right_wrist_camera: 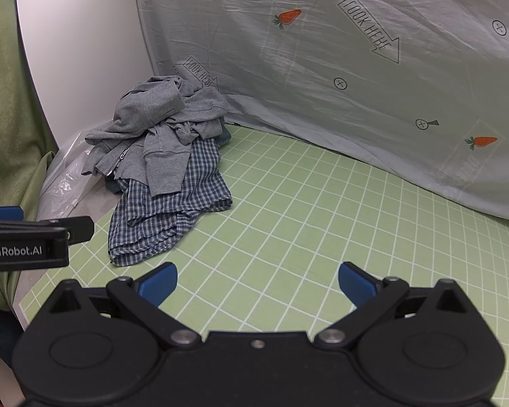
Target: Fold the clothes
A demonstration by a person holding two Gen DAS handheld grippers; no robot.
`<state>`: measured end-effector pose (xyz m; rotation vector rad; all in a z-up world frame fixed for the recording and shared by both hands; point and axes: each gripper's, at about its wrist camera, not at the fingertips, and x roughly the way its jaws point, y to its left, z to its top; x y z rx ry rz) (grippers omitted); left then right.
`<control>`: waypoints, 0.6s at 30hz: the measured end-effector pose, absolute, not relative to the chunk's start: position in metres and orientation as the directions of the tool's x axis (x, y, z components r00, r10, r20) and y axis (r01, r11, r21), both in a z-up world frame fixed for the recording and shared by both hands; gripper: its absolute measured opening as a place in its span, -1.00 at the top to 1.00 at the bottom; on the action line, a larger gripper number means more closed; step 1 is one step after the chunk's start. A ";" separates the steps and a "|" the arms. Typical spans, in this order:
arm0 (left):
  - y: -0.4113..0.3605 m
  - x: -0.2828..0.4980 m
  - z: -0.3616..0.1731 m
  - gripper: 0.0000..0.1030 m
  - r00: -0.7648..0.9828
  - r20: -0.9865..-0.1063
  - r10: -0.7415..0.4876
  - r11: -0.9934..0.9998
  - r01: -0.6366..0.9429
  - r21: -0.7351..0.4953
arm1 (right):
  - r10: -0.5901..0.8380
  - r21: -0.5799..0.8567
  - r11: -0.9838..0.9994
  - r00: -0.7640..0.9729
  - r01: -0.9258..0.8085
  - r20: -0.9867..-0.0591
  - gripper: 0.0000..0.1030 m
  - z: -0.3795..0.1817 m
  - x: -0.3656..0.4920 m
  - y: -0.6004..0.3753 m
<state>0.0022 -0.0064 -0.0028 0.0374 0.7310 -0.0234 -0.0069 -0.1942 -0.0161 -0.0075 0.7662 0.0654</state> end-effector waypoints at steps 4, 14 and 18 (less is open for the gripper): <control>-0.007 0.002 -0.003 -1.00 0.743 -0.669 -0.008 0.999 0.035 0.027 | 0.057 0.018 0.998 0.718 -0.062 -0.694 -0.99 -0.016 -0.007 -0.195; -0.009 0.003 -0.004 -1.00 0.739 -0.673 -0.005 0.999 0.037 0.033 | 0.063 0.023 0.998 0.711 -0.066 -0.701 -0.99 -0.018 -0.006 -0.193; -0.013 0.008 -0.004 -1.00 0.738 -0.675 -0.006 0.998 0.043 0.039 | 0.066 0.024 0.997 0.708 -0.069 -0.703 -0.99 -0.019 -0.003 -0.194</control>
